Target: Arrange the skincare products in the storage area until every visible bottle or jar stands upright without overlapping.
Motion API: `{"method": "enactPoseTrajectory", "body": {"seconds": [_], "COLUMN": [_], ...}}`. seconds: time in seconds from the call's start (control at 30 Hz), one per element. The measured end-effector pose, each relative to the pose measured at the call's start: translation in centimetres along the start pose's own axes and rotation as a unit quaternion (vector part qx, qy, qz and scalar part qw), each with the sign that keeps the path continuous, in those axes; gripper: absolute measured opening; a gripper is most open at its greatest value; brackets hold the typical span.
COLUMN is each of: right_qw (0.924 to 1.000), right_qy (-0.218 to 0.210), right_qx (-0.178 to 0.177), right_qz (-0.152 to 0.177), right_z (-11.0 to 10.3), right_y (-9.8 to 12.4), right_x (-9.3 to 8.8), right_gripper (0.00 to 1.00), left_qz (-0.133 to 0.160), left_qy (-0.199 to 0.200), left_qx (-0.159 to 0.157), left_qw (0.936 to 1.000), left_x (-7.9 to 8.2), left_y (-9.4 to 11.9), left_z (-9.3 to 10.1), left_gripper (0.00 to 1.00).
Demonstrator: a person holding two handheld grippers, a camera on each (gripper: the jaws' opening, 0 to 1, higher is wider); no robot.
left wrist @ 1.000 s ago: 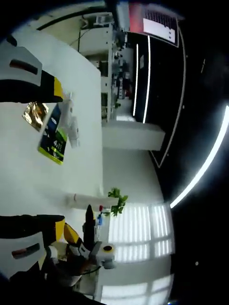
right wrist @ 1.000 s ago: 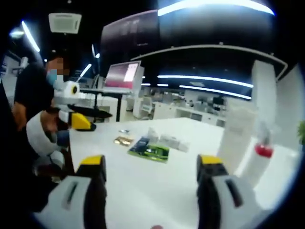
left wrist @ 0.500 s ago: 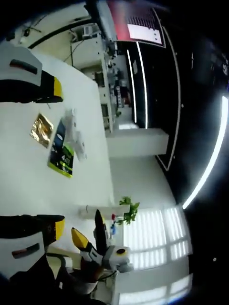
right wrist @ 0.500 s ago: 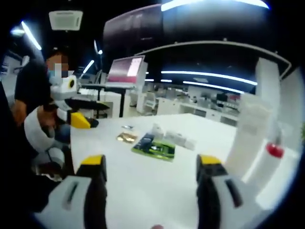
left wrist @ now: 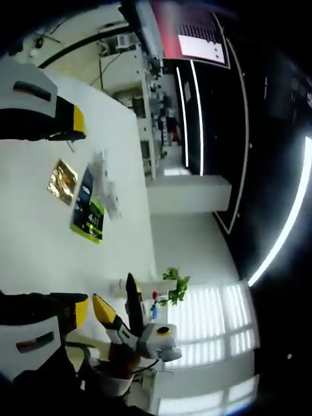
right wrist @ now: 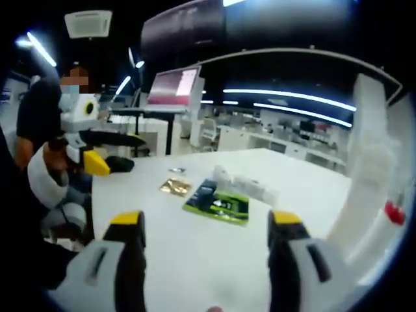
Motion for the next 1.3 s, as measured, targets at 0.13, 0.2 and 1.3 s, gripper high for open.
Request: {"method": "enactPoseTrajectory", "body": {"seconds": [0.13, 0.2, 1.3], "right_qw": [1.0, 0.9999, 0.9981], "right_qy": [0.006, 0.008, 0.034], "right_qx": [-0.003, -0.003, 0.028], "right_qz": [-0.001, -0.007, -0.043], "right_z": [0.0, 0.0, -0.7], "right_y": [-0.8, -1.3, -9.5], "right_x": [0.3, 0.4, 2.6], "right_gripper": [0.75, 0.74, 0.73], "left_qz": [-0.001, 0.005, -0.011], "left_qy": [0.016, 0.017, 0.028], "left_qx": [-0.008, -0.005, -0.023], "left_qw": [0.9998, 0.9998, 0.9993], "left_x": [0.5, 0.8, 0.2], "left_y": [0.6, 0.8, 1.2], "left_z": [0.2, 0.1, 0.3], "left_gripper": [0.99, 0.99, 0.99]}}
Point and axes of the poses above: the point that each gripper's makers call its tool centre point, and the gripper's own axes: y roughly backward along the fingers, z roughly to its right, x roughly out of its top, the point moved 6 cm from there along y, roughly backward along the fingers, and after that the axes turned 12 degrees about -y, right-handed, at the moved point
